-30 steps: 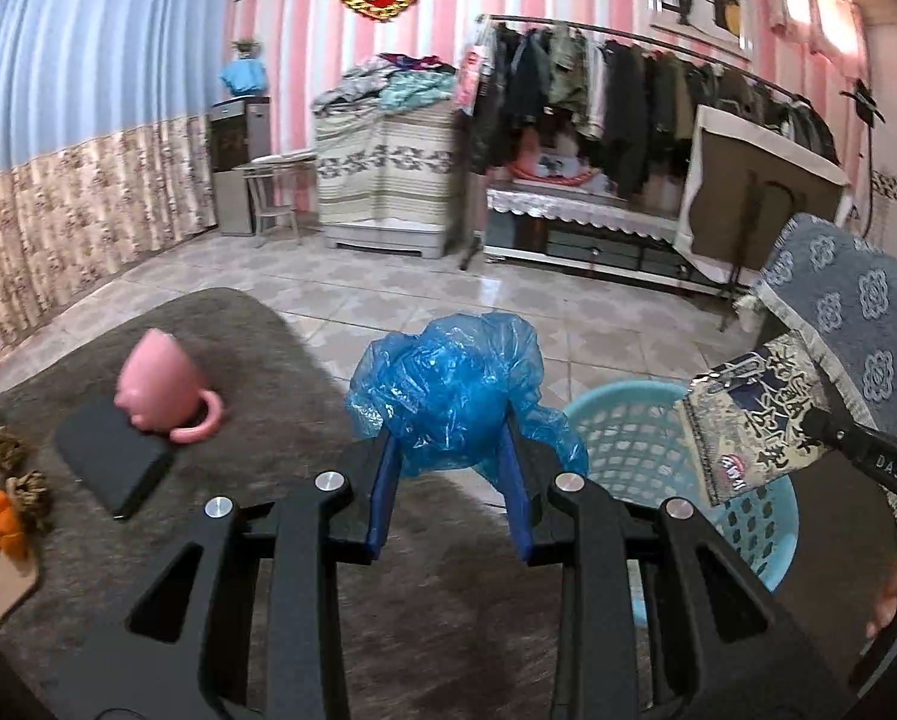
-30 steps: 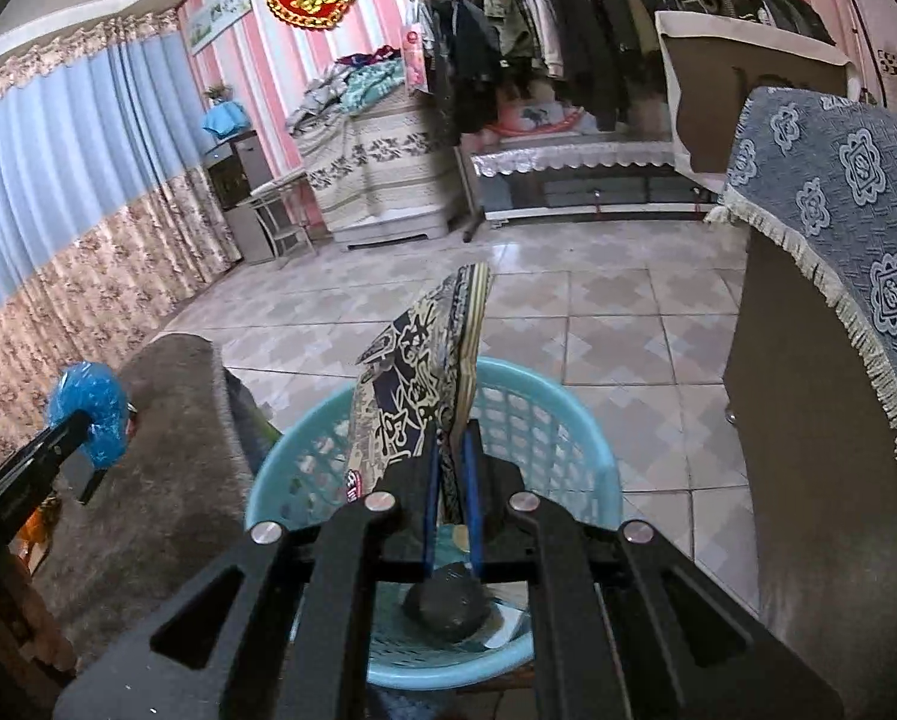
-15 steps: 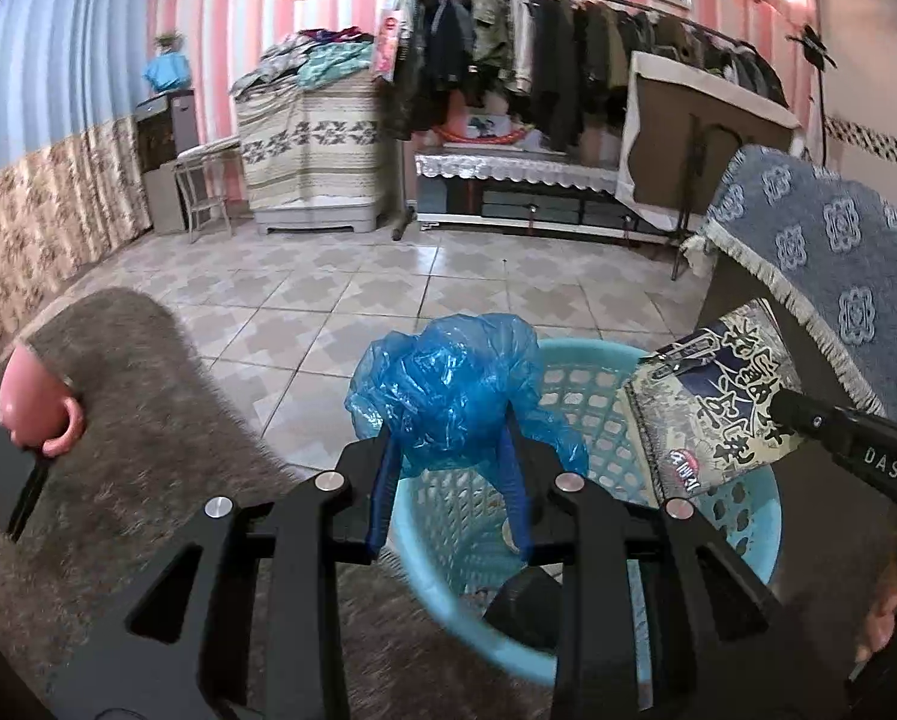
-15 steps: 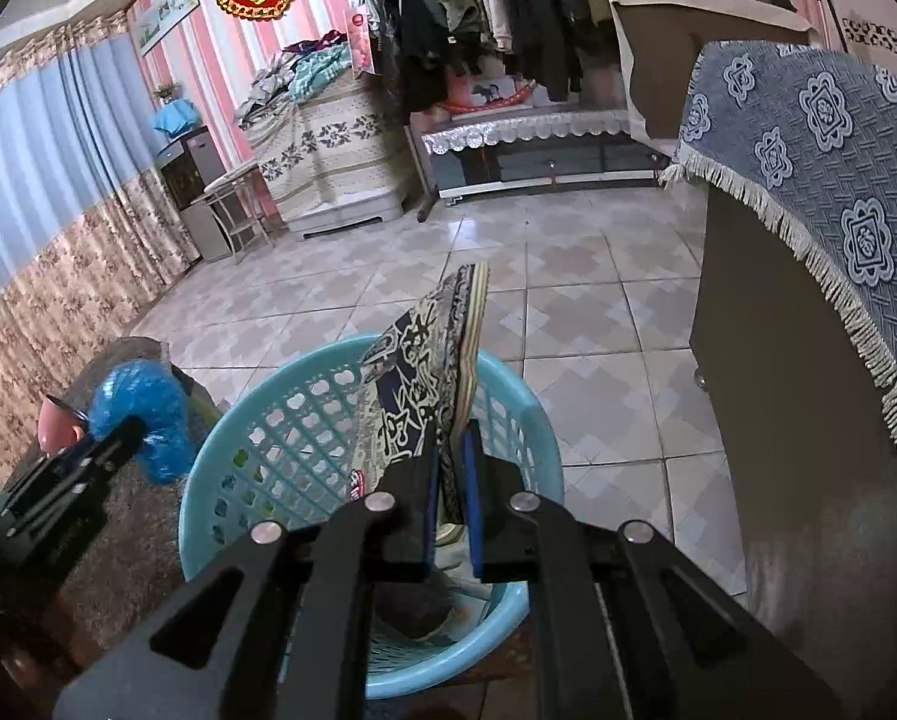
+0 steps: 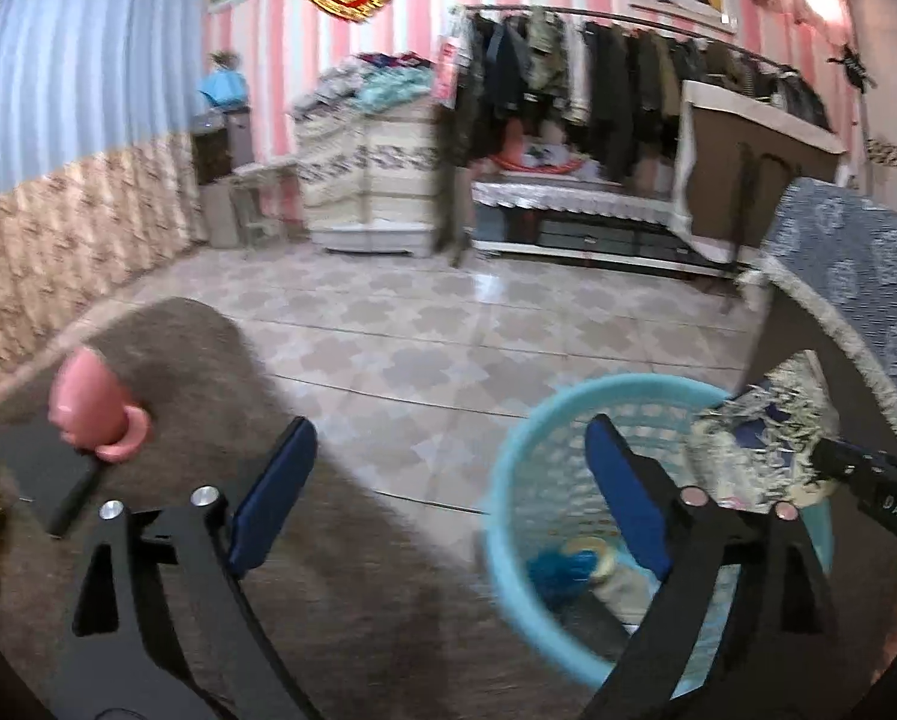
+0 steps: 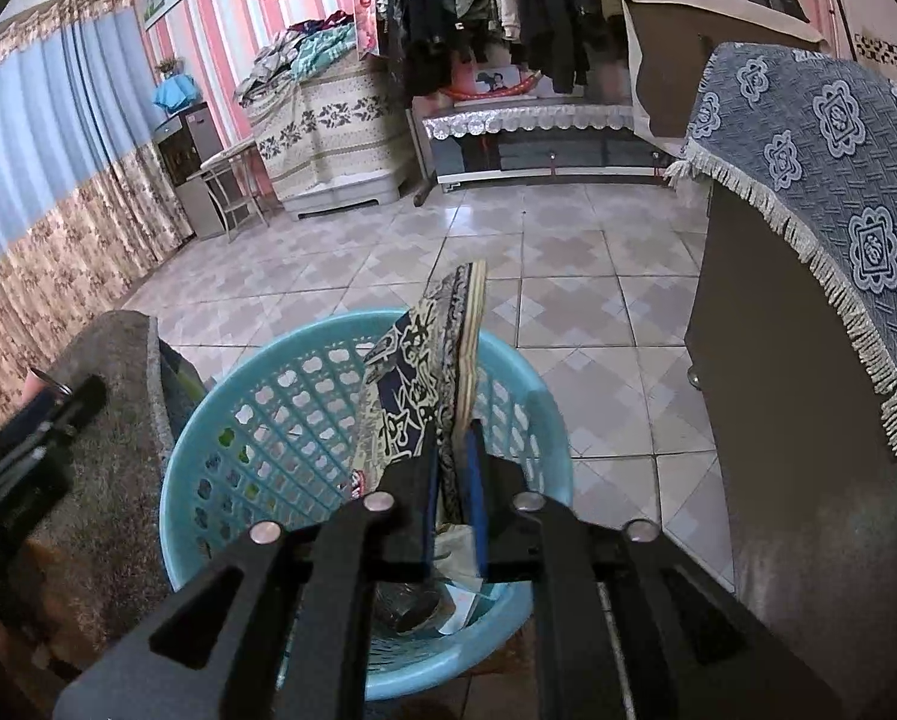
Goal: Collect trash
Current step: 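Carry blue bag and printed wrapper over the basket and open both tools, then move the left tool to the orange chip bag and grasp it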
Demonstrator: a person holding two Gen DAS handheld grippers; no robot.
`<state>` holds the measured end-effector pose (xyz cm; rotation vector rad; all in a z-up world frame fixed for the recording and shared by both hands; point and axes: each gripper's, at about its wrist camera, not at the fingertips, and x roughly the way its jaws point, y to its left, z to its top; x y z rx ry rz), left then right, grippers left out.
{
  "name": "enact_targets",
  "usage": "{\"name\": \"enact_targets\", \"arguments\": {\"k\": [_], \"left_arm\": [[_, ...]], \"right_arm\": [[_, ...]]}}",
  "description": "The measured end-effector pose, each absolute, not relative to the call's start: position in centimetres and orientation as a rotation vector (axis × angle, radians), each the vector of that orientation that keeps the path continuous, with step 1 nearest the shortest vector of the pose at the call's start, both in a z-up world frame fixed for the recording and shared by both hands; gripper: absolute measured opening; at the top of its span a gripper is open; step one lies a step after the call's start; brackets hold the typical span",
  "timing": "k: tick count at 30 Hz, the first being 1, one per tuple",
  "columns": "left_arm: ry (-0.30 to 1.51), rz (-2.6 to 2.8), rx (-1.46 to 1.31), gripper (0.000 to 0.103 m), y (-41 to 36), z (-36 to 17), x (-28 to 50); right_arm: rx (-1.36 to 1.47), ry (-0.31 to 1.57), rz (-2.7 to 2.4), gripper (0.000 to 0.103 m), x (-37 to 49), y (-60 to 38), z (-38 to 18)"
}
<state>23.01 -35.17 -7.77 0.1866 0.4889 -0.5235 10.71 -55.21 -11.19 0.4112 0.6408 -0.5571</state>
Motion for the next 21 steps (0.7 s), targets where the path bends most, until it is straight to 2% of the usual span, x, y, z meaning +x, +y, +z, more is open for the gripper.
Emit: {"name": "enact_targets", "arguments": {"k": [3, 4, 5, 6, 7, 9, 11, 13, 21], "left_arm": [[0.474, -0.474, 0.184, 0.093, -33.2, -7.0, 23.2], [0.473, -0.459, 0.176, 0.093, -32.3, -6.6, 23.3], [0.471, -0.447, 0.168, 0.093, -31.7, -6.2, 23.5], [0.468, -0.434, 0.157, 0.095, -31.0, -5.9, 23.6], [0.468, -0.422, 0.142, 0.096, -30.2, -5.5, 23.7], [0.468, -0.400, 0.112, 0.097, -28.4, -4.9, 23.9], [0.469, -0.372, 0.092, 0.097, -26.6, -4.5, 24.0], [0.470, -0.349, 0.078, 0.097, -25.0, -4.2, 24.0], [0.475, -0.239, 0.051, 0.097, -18.6, -3.8, 23.8]], "right_arm": [[0.398, 0.650, -0.558, 0.016, 11.5, -54.6, -11.7], [0.402, 0.646, -0.550, 0.027, 11.8, -54.3, -11.9], [0.400, 0.645, -0.547, 0.046, 12.1, -54.2, -11.9], [0.389, 0.641, -0.551, 0.054, 12.3, -53.8, -11.9], [0.377, 0.639, -0.555, 0.062, 12.5, -53.5, -11.8], [0.364, 0.642, -0.557, 0.063, 12.8, -53.2, -11.6], [0.355, 0.631, -0.571, 0.081, 12.9, -52.8, -11.2], [0.340, 0.618, -0.583, 0.088, 12.9, -52.2, -10.8], [0.293, 0.580, -0.534, 0.093, 13.8, -48.9, -9.2]]}}
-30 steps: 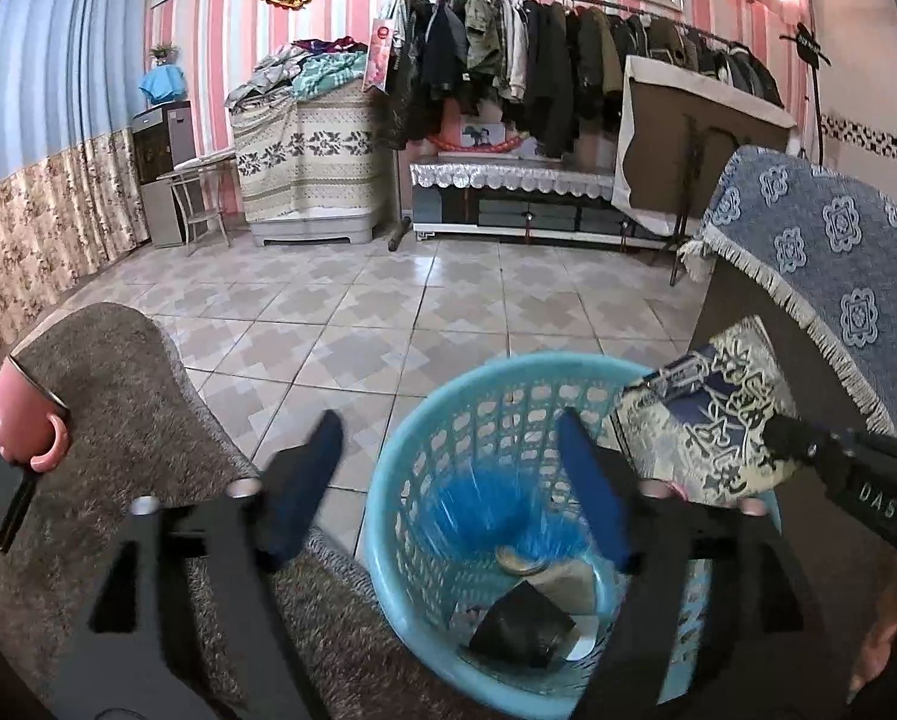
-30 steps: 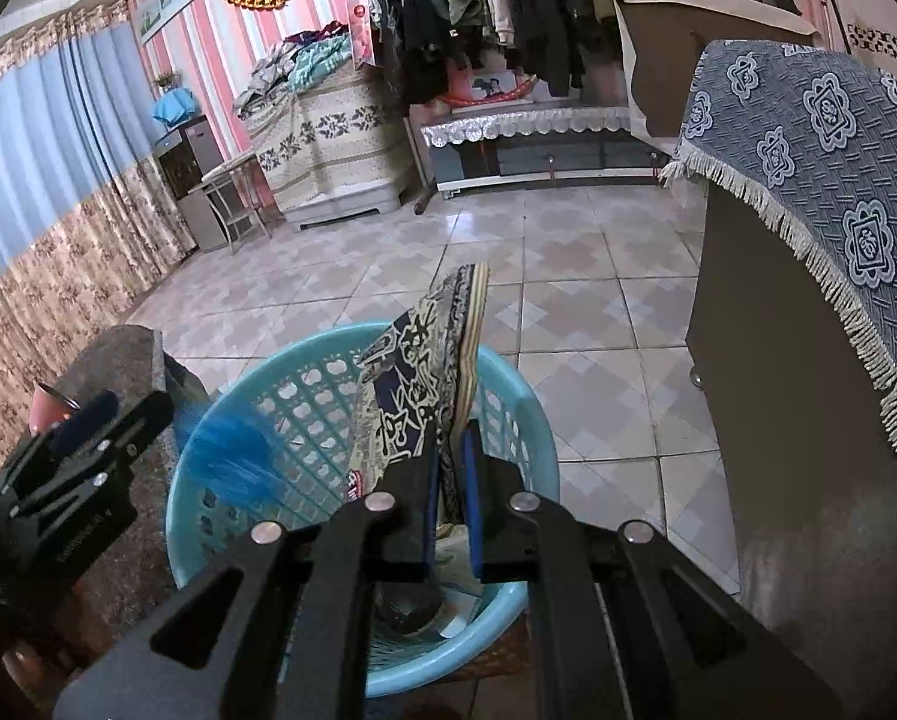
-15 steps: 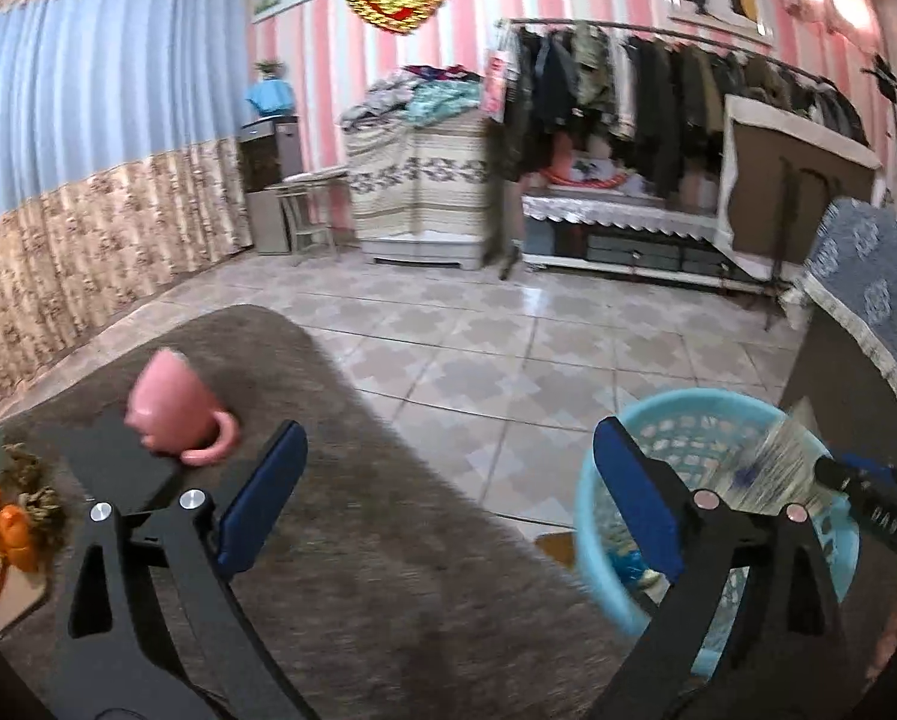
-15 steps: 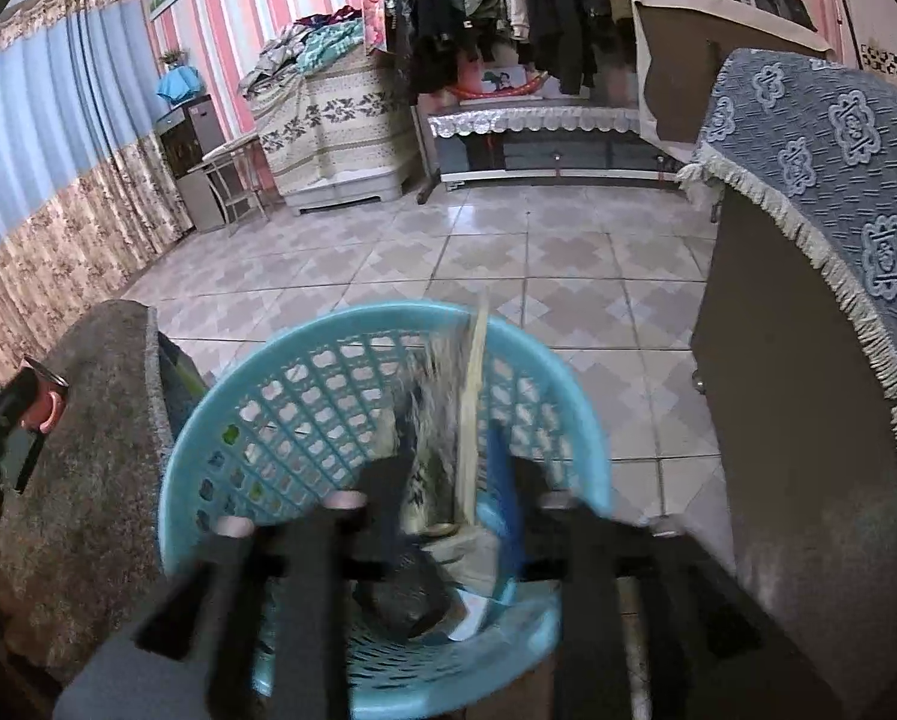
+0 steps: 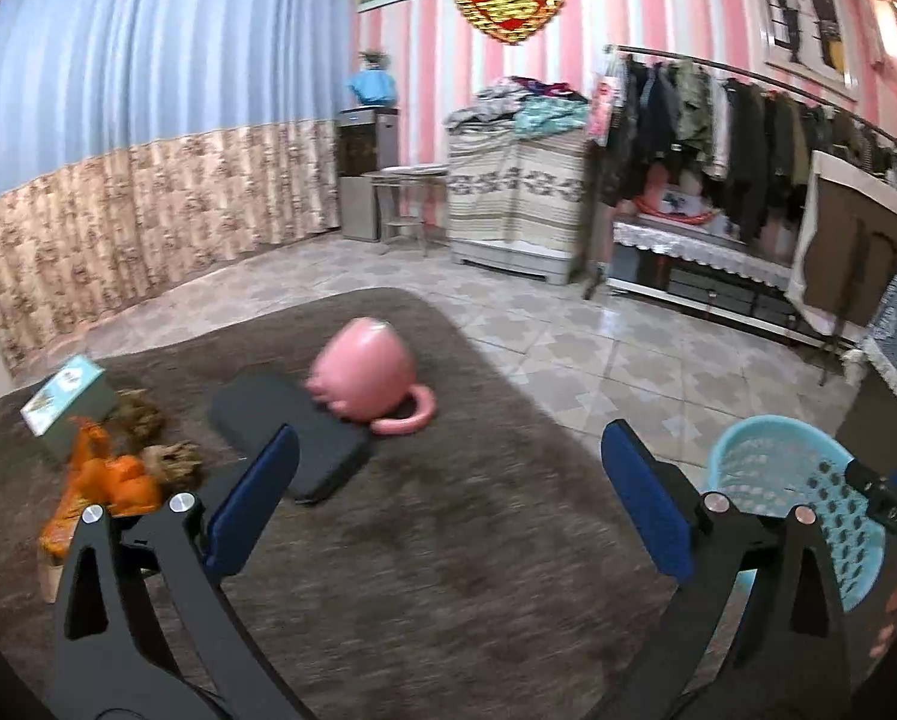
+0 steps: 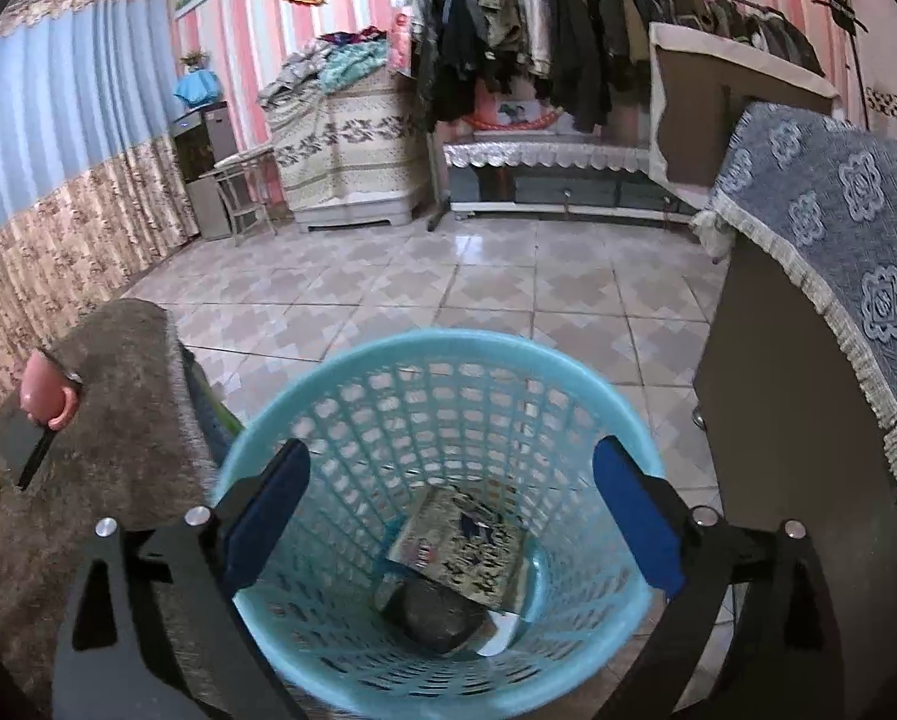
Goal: Collect trash
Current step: 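Move the left tool to the orange chip bag and grasp it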
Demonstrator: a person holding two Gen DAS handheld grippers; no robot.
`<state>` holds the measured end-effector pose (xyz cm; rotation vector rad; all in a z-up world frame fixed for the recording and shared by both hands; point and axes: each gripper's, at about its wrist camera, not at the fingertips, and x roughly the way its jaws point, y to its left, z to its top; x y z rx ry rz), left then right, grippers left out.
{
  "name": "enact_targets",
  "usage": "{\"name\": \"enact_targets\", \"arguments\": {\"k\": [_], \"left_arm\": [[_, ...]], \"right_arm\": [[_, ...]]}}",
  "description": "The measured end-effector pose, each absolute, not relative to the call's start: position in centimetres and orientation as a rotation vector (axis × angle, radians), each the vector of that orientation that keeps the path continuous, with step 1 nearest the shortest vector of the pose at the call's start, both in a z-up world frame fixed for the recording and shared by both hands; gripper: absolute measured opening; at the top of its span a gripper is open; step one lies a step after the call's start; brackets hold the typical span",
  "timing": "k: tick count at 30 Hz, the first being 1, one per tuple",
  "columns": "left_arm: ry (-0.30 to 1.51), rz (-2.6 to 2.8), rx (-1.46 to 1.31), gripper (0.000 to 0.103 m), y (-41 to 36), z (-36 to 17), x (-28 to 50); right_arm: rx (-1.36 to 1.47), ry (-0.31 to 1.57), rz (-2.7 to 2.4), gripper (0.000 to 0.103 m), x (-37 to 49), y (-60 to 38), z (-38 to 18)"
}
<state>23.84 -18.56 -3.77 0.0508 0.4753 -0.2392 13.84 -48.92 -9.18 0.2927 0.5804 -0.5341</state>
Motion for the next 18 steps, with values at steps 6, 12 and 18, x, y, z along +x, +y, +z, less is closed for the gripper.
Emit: {"name": "enact_targets", "arguments": {"k": [6, 12, 18], "left_arm": [[0.492, -0.159, 0.028, 0.097, -13.6, -4.1, 23.8], [0.519, -0.084, 0.006, 0.097, -8.5, -5.3, 23.5], [0.530, 0.010, 0.018, 0.097, -3.5, -6.3, 23.0]], "right_arm": [[0.206, 0.539, -0.468, 0.094, 15.0, -44.8, -7.3], [0.136, 0.514, -0.377, 0.095, 16.6, -39.7, -5.8], [0.099, 0.519, -0.262, 0.095, 18.6, -34.6, -5.3]]}}
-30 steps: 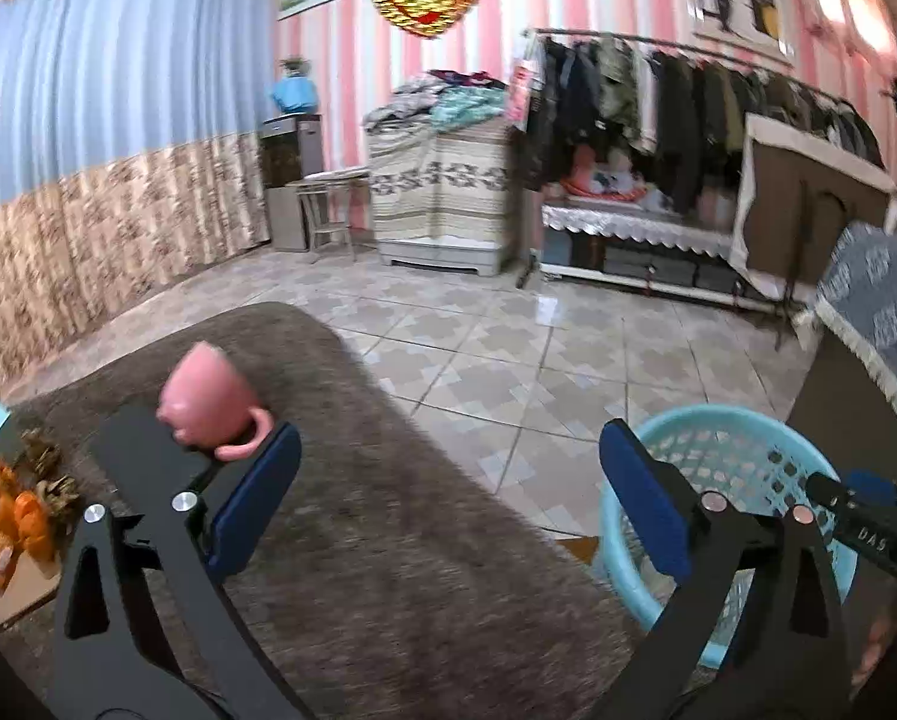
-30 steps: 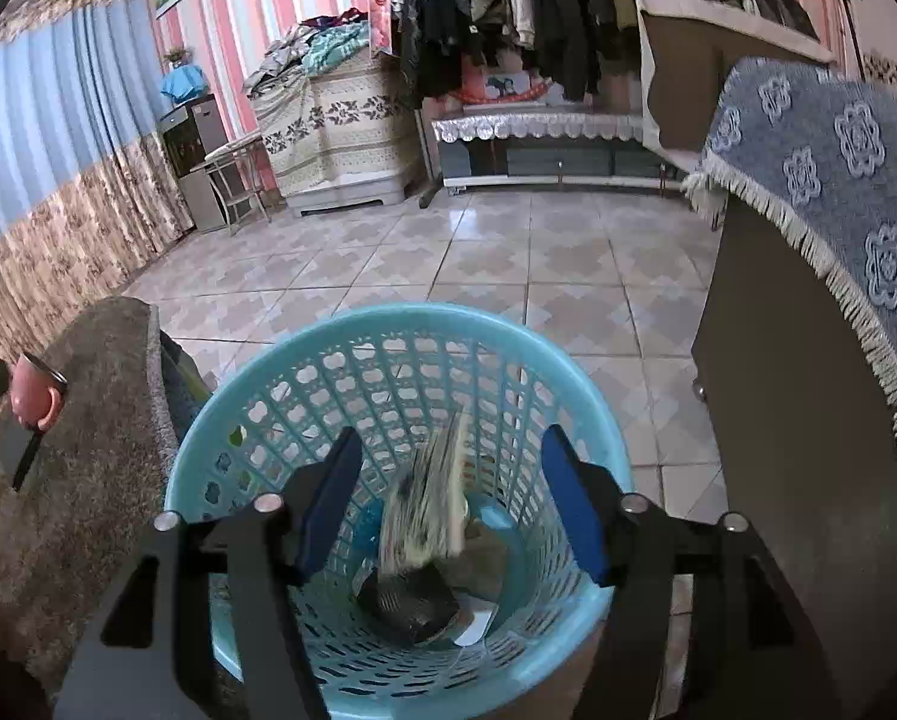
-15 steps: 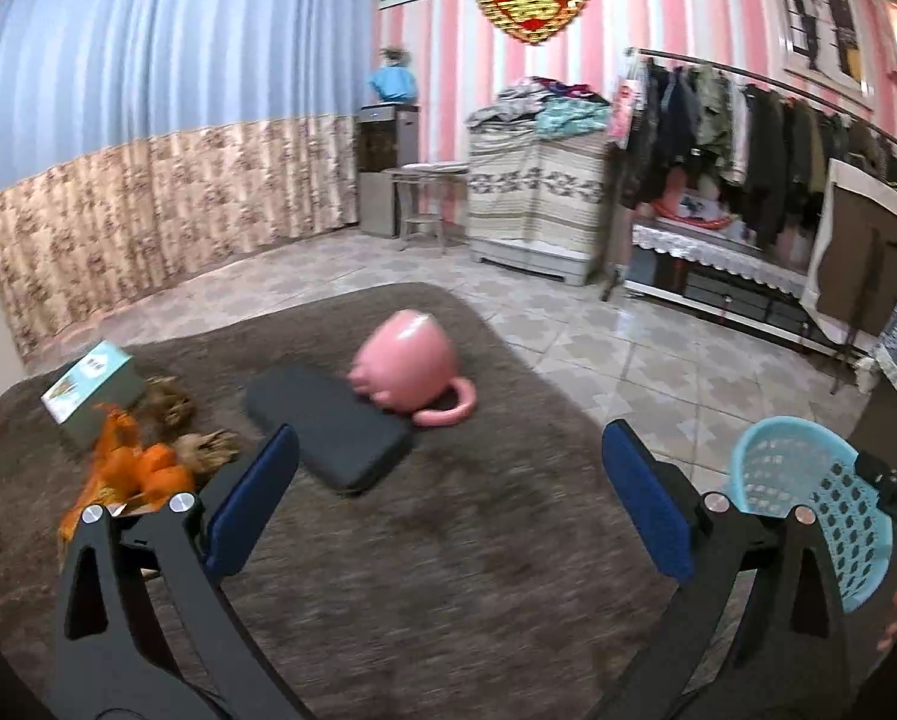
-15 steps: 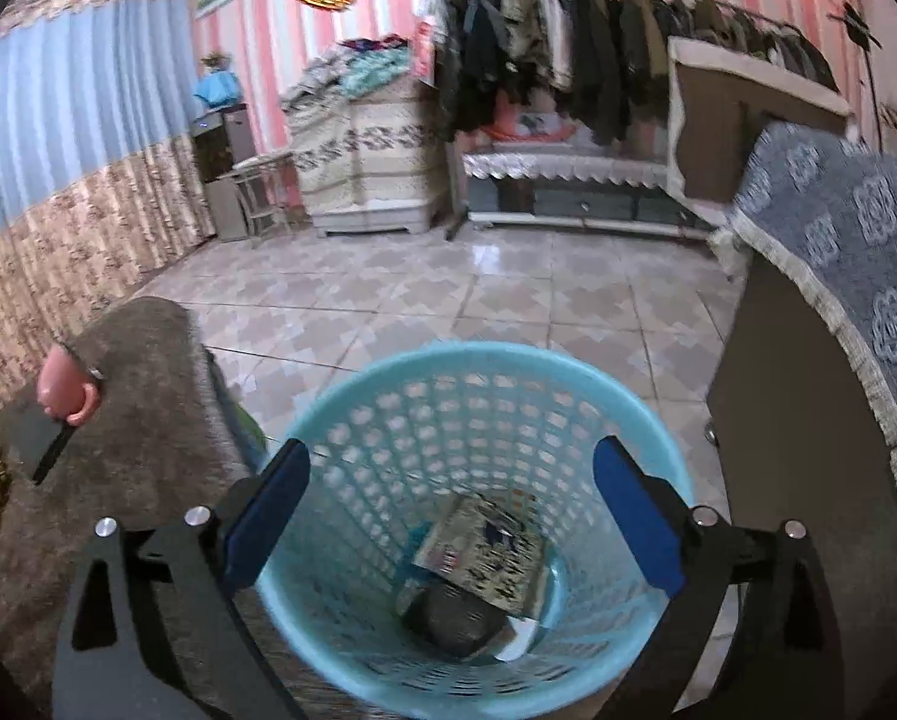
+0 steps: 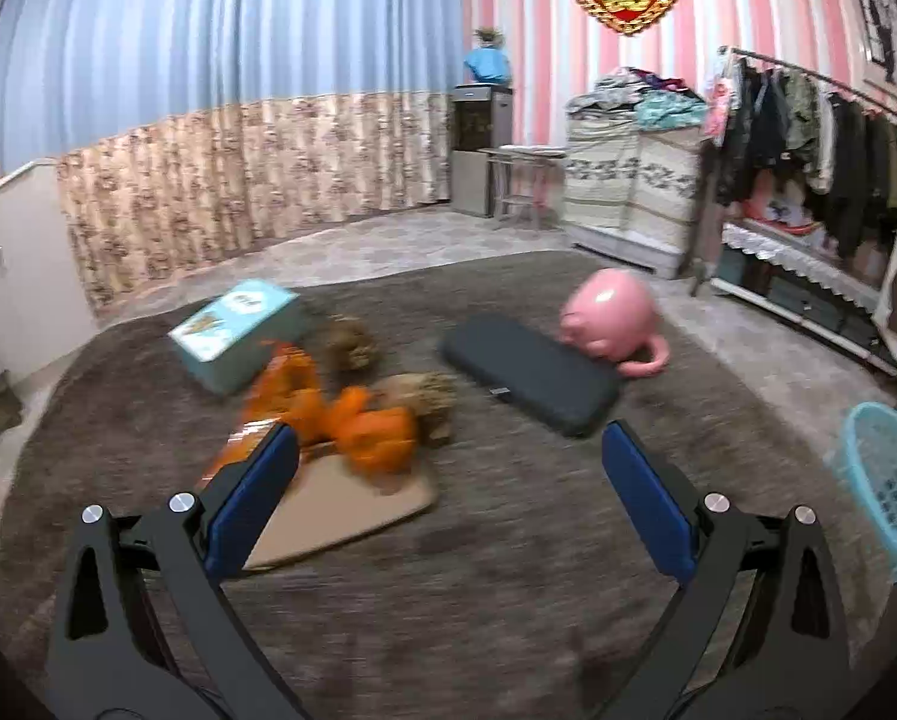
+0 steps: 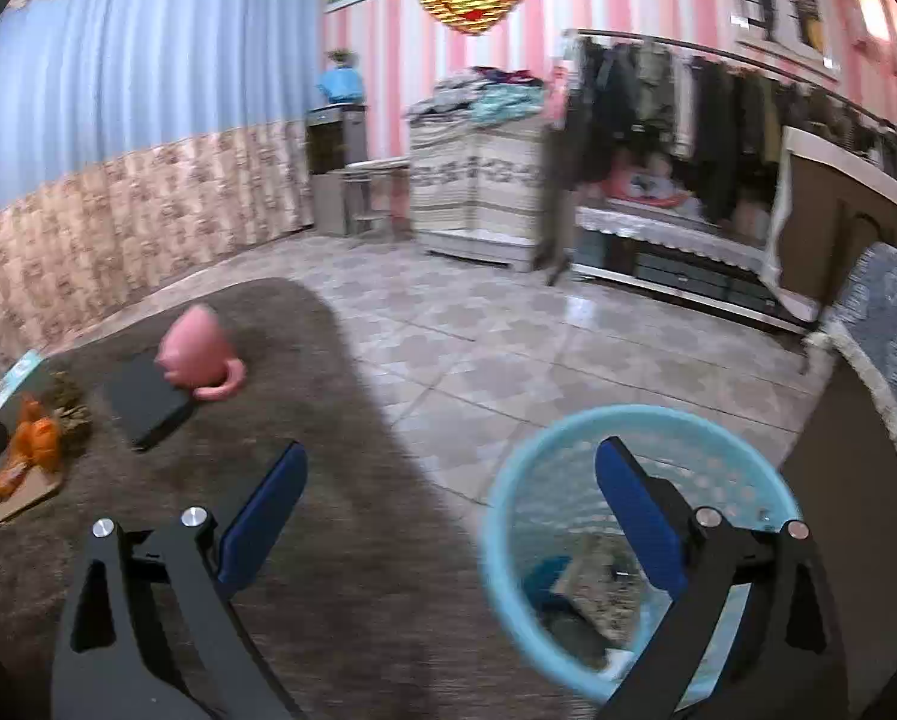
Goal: Collect trash
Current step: 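Move the left tool to the orange chip bag and grasp it, then grasp the orange peel with the right tool while the left tool holds the chip bag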
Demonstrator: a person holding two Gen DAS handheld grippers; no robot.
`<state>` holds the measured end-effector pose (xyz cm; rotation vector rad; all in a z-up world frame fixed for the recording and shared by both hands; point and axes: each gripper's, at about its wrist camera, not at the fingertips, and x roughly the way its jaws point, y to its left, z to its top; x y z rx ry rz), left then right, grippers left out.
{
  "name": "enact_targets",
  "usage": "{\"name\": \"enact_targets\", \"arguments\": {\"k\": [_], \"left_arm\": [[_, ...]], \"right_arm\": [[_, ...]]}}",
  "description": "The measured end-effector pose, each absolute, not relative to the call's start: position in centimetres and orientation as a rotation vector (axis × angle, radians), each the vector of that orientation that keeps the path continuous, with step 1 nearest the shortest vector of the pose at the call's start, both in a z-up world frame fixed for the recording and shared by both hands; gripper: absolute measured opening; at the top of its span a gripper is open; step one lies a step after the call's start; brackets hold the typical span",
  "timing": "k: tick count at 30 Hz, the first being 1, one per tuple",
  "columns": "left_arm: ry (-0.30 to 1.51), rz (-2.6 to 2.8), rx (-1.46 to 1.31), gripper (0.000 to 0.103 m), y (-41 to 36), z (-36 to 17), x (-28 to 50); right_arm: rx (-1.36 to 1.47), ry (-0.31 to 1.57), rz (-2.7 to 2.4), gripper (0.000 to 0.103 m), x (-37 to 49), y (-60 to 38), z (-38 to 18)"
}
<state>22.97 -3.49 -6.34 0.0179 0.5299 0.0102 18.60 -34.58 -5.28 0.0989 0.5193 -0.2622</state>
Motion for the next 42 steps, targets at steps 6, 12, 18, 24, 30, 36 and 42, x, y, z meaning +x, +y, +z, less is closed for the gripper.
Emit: {"name": "enact_targets", "arguments": {"k": [6, 12, 18, 24, 30, 36, 42], "left_arm": [[0.582, 0.109, 0.023, 0.097, 2.2, -8.0, 23.0], [0.649, 0.194, 0.004, 0.097, 7.6, -10.1, 23.6], [0.680, 0.208, 0.025, 0.097, 9.5, -11.4, 25.6], [0.705, 0.118, 0.053, 0.092, 8.1, -11.8, 29.1], [0.787, 0.035, 0.039, 0.056, 7.8, -13.5, 30.6], [0.714, 0.013, -0.001, 0.040, 8.3, -12.8, 29.1], [0.602, 0.027, -0.062, 0.028, 9.5, -11.6, 26.8]], "right_arm": [[0.072, 0.500, -0.135, 0.095, 20.7, -28.7, -5.7], [0.029, 0.545, -0.036, 0.095, 22.7, -24.3, -7.5], [-0.018, 0.587, 0.009, 0.095, 23.6, -22.1, -8.9], [0.015, 0.619, 0.021, 0.095, 24.1, -22.3, -9.5], [-0.009, 0.656, 0.029, 0.095, 24.6, -22.1, -10.4], [-0.021, 0.674, 0.049, 0.095, 24.7, -21.4, -10.8], [-0.032, 0.673, 0.081, 0.095, 25.2, -19.9, -10.3]]}}
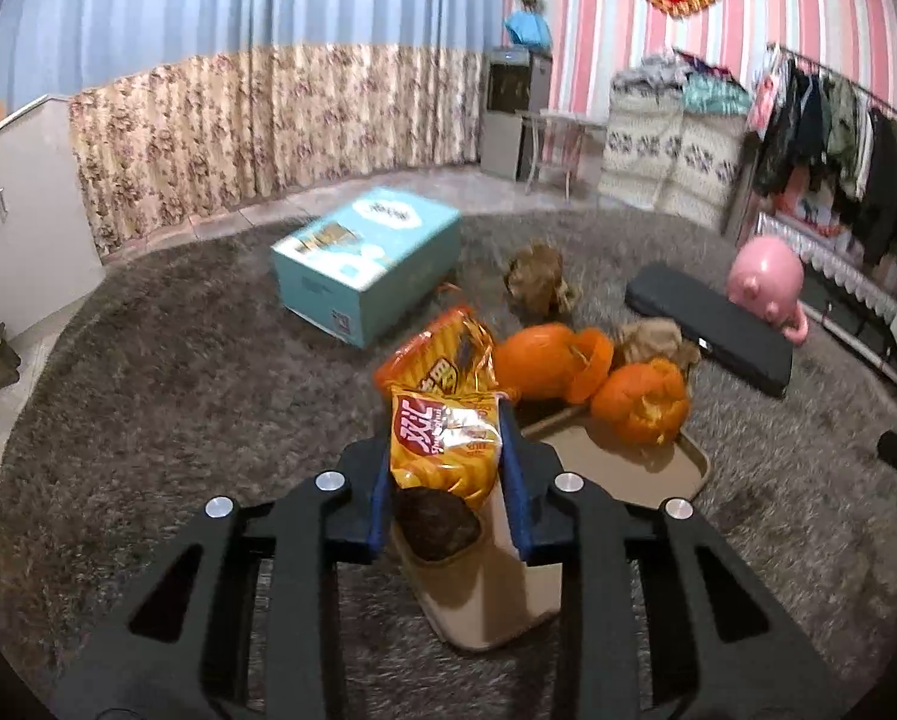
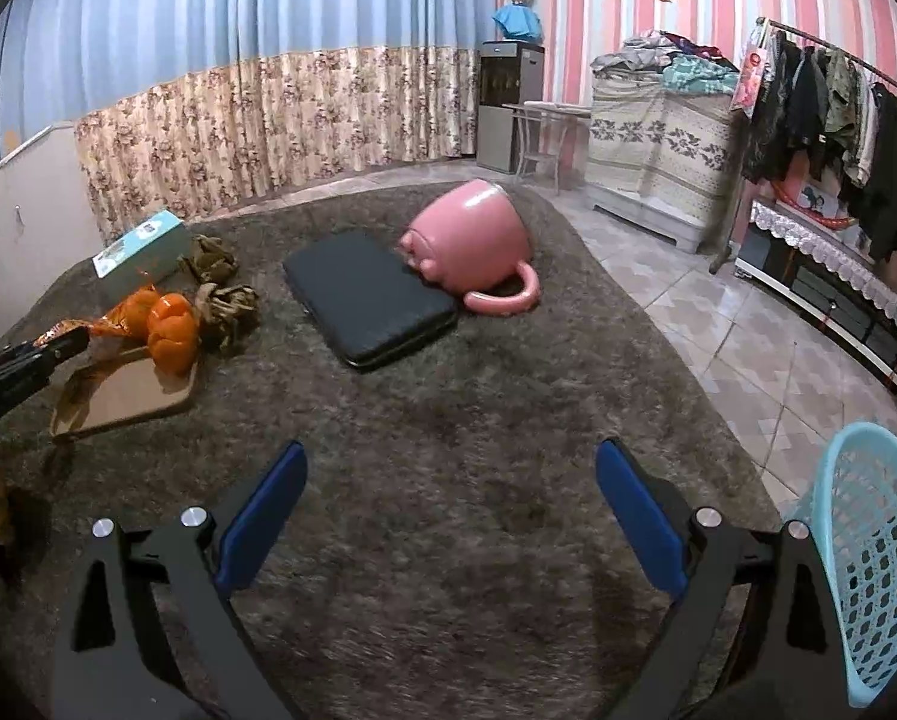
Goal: Collect trash
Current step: 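Grasp the orange peel with the right tool while the left tool holds the chip bag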
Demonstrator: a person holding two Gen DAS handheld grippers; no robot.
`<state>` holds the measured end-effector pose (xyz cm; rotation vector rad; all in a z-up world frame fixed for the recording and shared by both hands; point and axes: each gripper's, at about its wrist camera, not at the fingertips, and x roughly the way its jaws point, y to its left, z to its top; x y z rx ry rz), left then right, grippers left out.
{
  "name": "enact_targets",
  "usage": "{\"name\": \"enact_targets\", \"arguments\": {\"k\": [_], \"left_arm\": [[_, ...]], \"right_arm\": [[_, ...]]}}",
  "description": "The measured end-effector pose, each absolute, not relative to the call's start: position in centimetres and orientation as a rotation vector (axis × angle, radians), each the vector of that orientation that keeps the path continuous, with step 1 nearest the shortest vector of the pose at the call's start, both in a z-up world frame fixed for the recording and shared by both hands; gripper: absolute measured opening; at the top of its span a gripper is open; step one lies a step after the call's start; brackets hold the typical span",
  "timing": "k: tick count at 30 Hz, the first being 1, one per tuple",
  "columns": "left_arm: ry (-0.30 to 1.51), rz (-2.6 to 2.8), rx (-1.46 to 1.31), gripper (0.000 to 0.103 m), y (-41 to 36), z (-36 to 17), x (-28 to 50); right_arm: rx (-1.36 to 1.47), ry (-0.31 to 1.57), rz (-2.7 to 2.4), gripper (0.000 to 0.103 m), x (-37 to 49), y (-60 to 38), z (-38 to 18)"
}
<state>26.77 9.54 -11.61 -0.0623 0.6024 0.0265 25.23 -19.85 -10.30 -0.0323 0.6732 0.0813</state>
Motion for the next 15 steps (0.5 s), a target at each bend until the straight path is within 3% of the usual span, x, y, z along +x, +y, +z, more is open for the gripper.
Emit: {"name": "enact_targets", "arguments": {"k": [7, 15], "left_arm": [[0.526, 0.164, -0.092, 0.025, 12.4, -10.4, 25.7], [0.569, 0.266, -0.142, 0.025, 15.0, -10.7, 26.4]], "right_arm": [[-0.054, 0.704, 0.202, 0.095, 27.6, -14.8, -10.8], [-0.038, 0.725, 0.298, 0.093, 30.7, -9.4, -11.6]]}}
